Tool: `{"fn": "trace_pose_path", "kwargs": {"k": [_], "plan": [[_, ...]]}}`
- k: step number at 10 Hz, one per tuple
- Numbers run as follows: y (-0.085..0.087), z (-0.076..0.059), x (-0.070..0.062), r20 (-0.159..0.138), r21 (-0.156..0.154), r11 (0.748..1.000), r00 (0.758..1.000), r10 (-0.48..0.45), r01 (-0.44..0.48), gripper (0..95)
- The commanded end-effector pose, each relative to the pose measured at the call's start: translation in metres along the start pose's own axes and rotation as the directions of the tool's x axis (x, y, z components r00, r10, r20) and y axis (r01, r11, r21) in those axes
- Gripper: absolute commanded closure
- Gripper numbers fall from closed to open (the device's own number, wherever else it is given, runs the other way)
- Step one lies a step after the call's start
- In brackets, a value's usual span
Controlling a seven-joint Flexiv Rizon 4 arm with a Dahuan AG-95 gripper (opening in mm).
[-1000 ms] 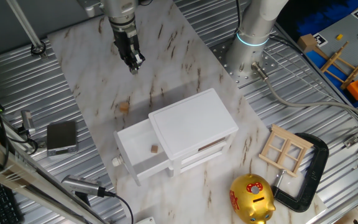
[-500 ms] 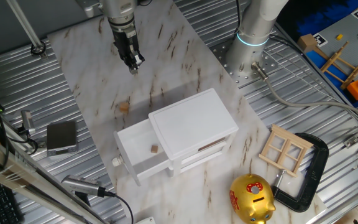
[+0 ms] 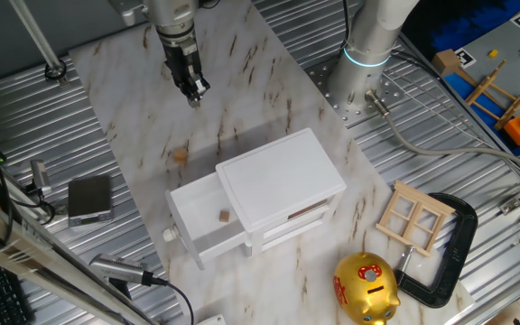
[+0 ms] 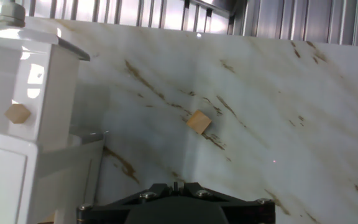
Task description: Put things in the drawer
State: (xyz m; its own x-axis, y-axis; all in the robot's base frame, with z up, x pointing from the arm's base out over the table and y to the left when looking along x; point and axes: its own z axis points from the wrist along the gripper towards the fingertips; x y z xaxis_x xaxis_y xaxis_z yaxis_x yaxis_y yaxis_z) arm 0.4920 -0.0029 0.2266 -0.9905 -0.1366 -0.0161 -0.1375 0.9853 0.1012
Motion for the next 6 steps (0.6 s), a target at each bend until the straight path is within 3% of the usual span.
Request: {"fn": "trace_pose_path", "kwargs": {"k": [1,6], "plan": [[0.0001,-0.0002,-0.0001,-0.002,0.0,1.0,1.0,0.0,0.0,95.0],[0.0001,-0.0002,-0.0001,-0.001,-0.003,1.0,1.0,-0.008,0.008,95.0]]}}
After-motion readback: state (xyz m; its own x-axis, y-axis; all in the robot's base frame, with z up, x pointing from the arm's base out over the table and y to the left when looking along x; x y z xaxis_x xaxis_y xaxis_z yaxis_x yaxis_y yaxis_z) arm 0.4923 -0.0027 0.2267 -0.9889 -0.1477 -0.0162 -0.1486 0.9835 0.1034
